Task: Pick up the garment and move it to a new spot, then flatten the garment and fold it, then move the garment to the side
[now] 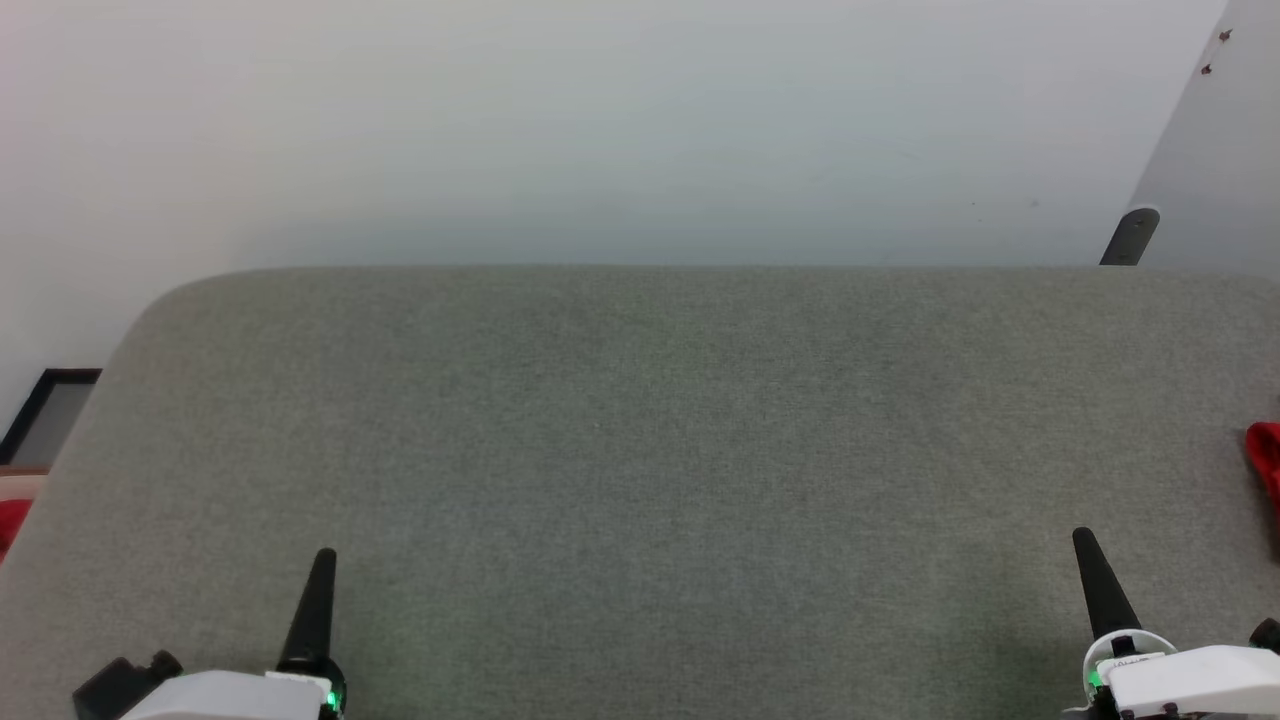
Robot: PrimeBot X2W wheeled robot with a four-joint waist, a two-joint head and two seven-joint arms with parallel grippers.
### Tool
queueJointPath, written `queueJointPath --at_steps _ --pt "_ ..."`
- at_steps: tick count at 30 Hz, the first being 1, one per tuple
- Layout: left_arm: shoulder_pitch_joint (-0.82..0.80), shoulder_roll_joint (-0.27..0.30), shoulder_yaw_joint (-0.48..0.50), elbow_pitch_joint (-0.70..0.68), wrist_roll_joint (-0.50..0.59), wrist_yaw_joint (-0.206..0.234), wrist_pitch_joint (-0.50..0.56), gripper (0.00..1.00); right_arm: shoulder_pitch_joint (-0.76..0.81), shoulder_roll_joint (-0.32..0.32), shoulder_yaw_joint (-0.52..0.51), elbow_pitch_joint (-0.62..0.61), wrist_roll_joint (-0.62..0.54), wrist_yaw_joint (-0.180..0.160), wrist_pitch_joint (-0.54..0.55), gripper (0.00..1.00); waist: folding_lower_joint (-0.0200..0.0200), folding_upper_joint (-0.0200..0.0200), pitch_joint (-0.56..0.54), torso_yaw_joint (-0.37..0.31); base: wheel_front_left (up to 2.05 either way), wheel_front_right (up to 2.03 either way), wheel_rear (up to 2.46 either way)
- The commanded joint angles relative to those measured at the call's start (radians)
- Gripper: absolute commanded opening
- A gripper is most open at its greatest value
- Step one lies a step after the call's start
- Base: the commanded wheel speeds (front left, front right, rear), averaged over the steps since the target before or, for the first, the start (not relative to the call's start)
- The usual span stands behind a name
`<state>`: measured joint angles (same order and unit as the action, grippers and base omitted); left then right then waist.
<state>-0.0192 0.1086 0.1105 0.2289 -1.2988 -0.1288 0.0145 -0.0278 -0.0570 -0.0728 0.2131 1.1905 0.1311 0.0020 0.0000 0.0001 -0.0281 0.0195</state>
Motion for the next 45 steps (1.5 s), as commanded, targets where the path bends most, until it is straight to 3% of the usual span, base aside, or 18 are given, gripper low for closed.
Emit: queueJointPath --at_steps 1,45 --pt "-0.020 0.000 0.005 -0.005 -0.023 -0.002 0.007 0.00 -0.019 -0.004 -0.005 -0.003 0.034 0.000 0.008 0.00 0.0000 -0.0001 0.001 -0.001 0.00 0.00 0.00" --pt "-0.089 -0.056 0.005 0.016 -0.294 -0.003 0.095 0.00 -0.081 0.000 -0.033 0.030 0.400 0.000 0.101 0.00 0.0000 -0.0001 0.028 -0.018 0.00 0.00 0.00"
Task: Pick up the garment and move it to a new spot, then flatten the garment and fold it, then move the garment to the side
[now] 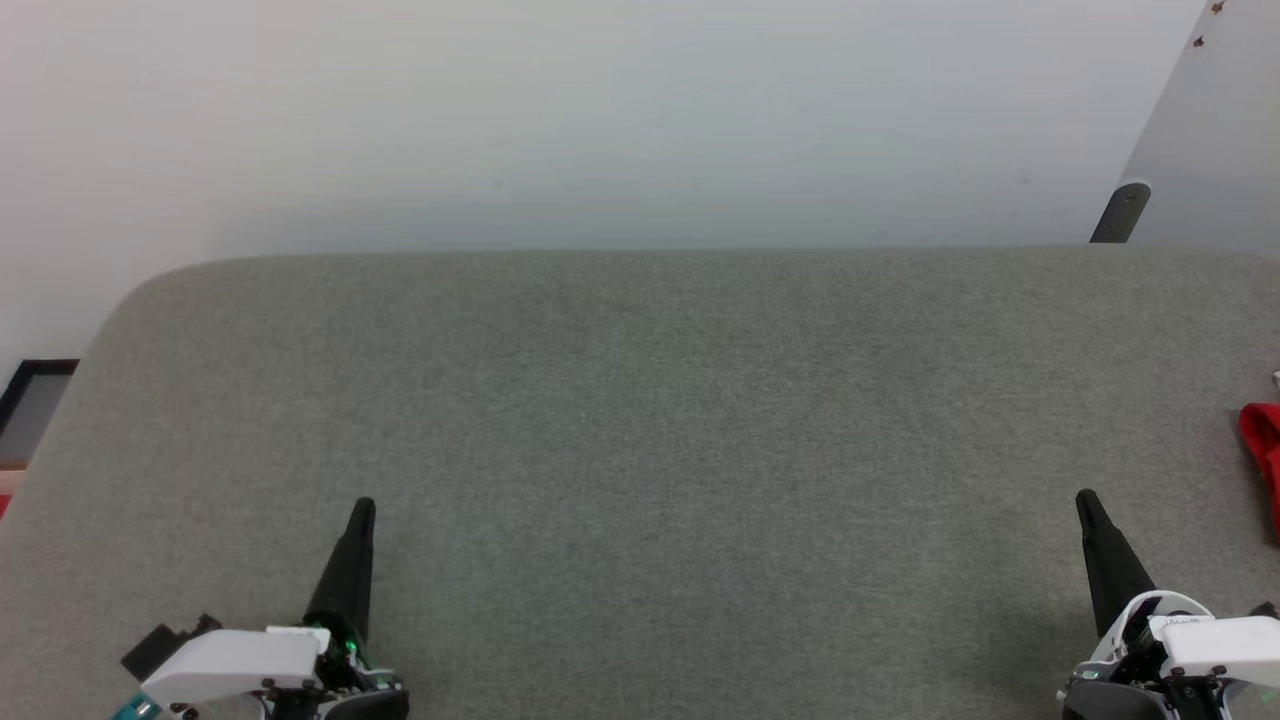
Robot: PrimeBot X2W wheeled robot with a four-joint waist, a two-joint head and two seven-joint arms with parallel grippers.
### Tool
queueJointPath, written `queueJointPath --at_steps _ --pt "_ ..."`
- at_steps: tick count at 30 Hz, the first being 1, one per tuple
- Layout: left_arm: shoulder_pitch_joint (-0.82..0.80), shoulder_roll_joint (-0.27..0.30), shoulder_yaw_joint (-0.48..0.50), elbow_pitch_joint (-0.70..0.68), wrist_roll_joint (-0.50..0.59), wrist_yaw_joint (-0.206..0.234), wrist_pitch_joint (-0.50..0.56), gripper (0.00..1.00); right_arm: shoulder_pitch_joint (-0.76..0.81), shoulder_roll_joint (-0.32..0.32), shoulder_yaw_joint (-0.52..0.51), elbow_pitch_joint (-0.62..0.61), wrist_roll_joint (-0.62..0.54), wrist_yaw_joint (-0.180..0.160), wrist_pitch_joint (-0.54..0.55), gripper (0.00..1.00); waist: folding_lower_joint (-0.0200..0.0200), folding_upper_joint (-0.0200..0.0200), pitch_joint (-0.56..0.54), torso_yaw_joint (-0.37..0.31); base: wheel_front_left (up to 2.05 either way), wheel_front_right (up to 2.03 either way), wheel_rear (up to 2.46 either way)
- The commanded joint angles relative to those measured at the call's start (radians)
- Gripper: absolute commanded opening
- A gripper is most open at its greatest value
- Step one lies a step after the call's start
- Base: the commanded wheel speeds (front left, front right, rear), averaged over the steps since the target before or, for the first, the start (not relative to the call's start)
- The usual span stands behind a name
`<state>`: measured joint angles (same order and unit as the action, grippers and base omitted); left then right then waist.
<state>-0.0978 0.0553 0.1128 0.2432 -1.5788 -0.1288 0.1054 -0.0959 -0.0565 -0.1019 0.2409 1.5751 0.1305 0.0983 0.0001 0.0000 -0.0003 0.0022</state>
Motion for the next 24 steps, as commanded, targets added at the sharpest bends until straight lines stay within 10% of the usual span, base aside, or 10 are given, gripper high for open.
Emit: queueJointPath --at_steps 1,24 --pt "-0.012 -0.004 0.003 0.002 -0.018 -0.003 0.007 0.00 -0.015 0.000 -0.004 0.003 0.022 0.000 0.007 0.00 -0.0001 0.0000 0.001 -0.001 0.00 0.00 0.00" --pt "-0.017 -0.007 0.002 0.003 -0.035 -0.004 0.012 0.00 -0.015 0.002 -0.008 0.004 0.043 0.000 0.014 0.00 -0.0001 0.0000 0.003 -0.002 0.00 0.00 0.00"
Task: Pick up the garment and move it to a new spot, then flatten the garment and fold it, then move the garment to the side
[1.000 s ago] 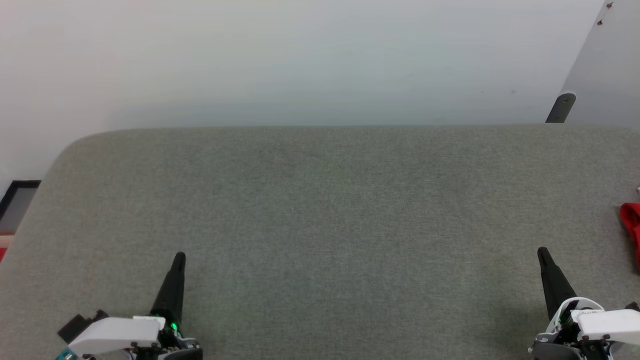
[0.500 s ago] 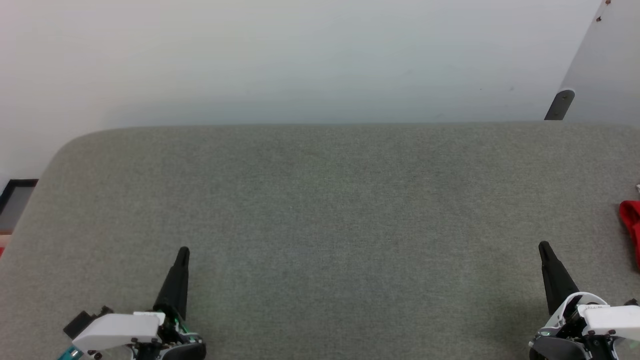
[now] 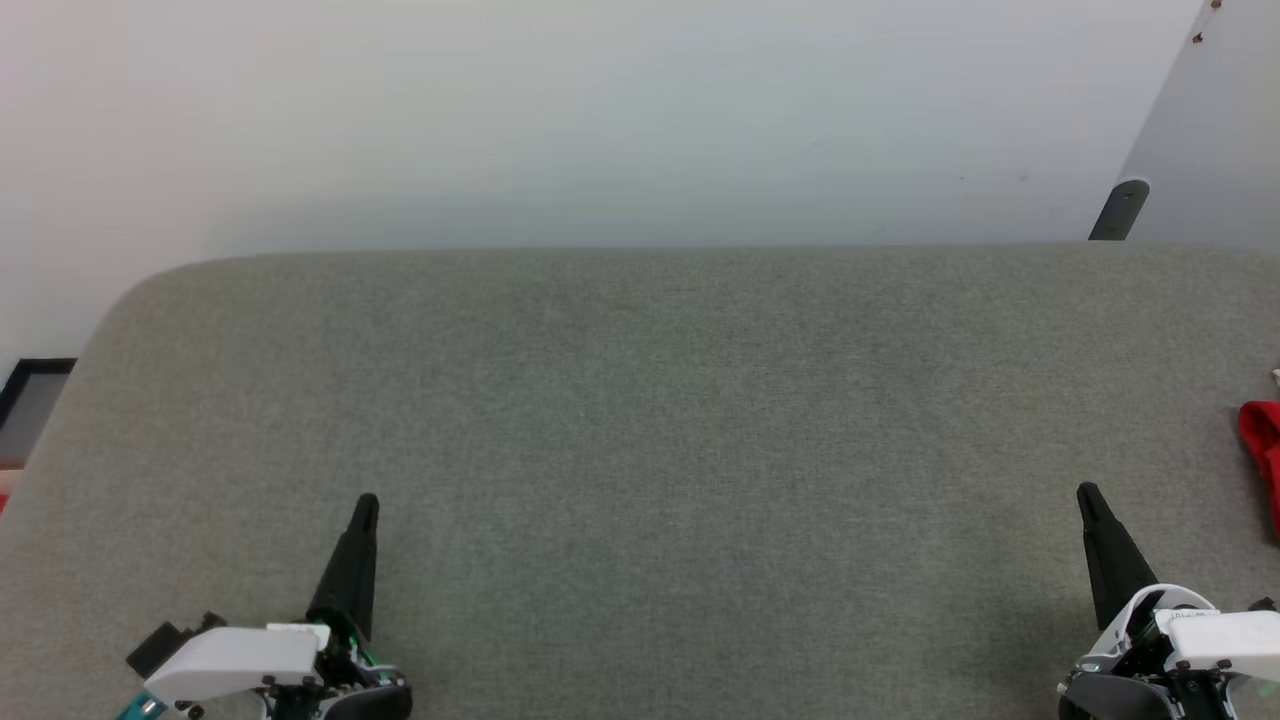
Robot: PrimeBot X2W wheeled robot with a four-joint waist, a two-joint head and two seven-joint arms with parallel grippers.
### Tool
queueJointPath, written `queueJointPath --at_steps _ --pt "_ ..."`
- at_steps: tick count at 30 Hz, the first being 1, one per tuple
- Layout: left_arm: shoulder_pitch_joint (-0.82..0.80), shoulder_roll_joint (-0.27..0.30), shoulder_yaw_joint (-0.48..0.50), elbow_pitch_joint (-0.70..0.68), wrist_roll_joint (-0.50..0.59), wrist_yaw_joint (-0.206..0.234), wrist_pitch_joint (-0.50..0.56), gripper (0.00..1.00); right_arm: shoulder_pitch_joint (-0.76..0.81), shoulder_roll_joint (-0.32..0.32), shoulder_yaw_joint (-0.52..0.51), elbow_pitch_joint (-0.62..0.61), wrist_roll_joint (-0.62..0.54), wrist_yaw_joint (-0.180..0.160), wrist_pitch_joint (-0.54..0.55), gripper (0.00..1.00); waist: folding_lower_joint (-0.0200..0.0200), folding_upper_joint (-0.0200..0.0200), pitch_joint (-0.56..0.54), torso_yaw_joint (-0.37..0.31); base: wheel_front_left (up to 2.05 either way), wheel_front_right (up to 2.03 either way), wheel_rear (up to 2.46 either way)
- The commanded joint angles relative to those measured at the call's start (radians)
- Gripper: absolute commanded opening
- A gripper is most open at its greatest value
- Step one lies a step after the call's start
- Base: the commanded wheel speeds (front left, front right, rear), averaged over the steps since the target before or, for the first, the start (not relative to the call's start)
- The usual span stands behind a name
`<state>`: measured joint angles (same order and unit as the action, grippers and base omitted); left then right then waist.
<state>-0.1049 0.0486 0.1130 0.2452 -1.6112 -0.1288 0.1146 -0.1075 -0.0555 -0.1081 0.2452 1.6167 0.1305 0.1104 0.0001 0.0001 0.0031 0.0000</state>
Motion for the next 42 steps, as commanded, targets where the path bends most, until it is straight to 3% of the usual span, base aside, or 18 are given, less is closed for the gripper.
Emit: queueJointPath --at_steps 1,42 --pt "-0.010 0.000 0.002 0.001 -0.003 -0.004 0.003 0.00 -0.003 0.001 -0.002 0.000 0.001 0.000 0.002 0.00 -0.0001 -0.0001 0.000 0.000 0.00 0.00 0.00" --pt "-0.010 0.000 0.002 0.001 -0.003 -0.004 0.003 0.00 -0.004 0.004 -0.005 0.000 -0.003 0.000 0.004 0.00 -0.0001 -0.0001 0.000 0.000 0.00 0.00 0.00"
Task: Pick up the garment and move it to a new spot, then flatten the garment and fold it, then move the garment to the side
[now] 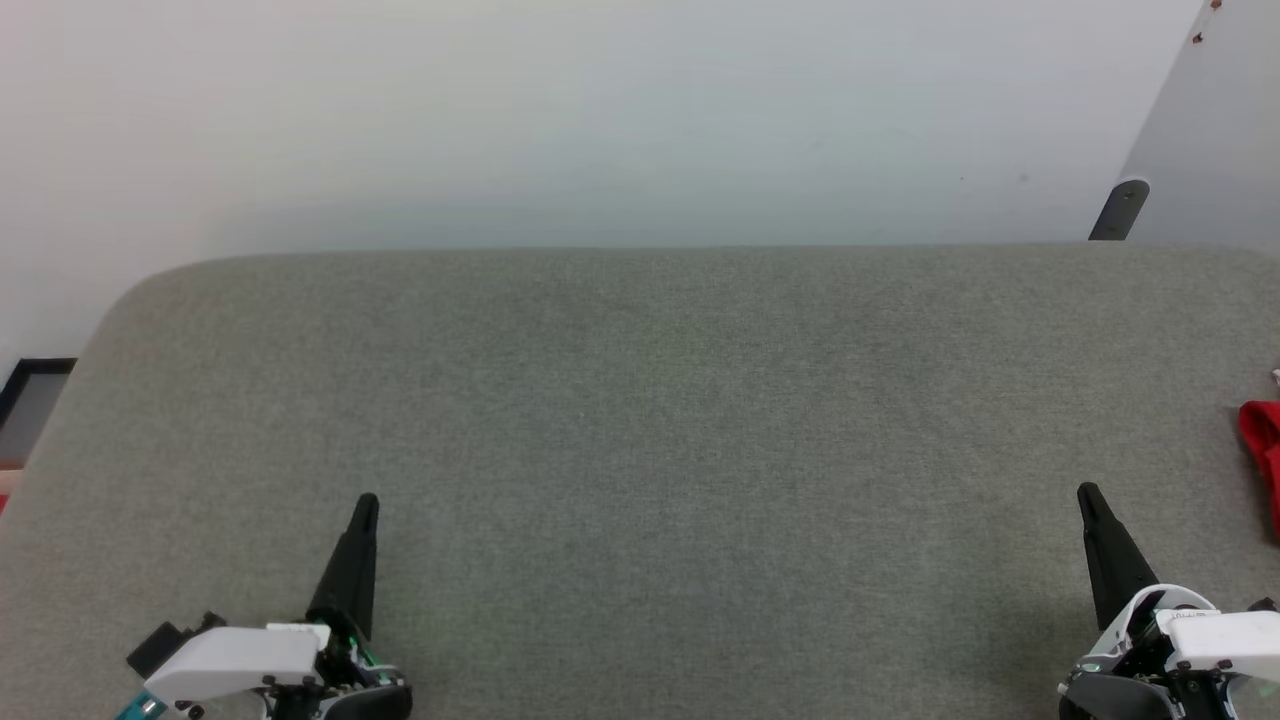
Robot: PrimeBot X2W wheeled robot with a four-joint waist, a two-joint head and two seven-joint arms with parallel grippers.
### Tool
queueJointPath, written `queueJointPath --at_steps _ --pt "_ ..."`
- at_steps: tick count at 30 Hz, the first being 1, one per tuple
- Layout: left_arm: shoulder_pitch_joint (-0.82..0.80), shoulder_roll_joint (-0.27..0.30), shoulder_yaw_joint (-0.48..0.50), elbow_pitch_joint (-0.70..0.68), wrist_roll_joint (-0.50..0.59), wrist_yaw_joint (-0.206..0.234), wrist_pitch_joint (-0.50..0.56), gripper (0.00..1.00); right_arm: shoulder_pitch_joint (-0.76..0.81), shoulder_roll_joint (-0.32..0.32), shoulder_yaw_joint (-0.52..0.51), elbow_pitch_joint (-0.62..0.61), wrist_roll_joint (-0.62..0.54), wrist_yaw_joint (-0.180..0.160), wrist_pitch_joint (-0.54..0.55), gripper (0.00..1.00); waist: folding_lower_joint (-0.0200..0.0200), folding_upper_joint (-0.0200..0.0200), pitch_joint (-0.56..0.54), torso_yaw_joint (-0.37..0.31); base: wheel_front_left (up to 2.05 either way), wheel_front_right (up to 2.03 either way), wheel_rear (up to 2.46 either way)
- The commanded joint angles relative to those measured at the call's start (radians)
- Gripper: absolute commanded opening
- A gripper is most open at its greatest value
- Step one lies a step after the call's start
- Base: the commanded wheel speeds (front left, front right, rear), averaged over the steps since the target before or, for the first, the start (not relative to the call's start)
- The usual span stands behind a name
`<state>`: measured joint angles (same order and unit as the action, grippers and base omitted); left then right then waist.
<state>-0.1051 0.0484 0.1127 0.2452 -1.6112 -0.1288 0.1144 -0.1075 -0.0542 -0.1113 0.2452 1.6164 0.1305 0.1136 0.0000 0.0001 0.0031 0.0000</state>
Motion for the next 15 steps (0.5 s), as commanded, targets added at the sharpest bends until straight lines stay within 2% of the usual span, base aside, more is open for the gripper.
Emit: queueJointPath --at_steps 1,15 --pt "-0.010 0.000 0.002 0.001 -0.003 -0.004 0.003 0.00 -0.004 0.003 -0.001 0.000 -0.003 0.000 0.001 0.00 0.0000 -0.0001 0.000 0.000 0.00 0.00 0.00" --pt "-0.010 0.000 0.002 0.001 -0.003 -0.004 0.003 0.00 -0.004 0.003 -0.002 0.001 -0.004 0.000 0.001 0.00 0.0000 -0.0001 0.000 0.000 0.00 0.00 0.00"
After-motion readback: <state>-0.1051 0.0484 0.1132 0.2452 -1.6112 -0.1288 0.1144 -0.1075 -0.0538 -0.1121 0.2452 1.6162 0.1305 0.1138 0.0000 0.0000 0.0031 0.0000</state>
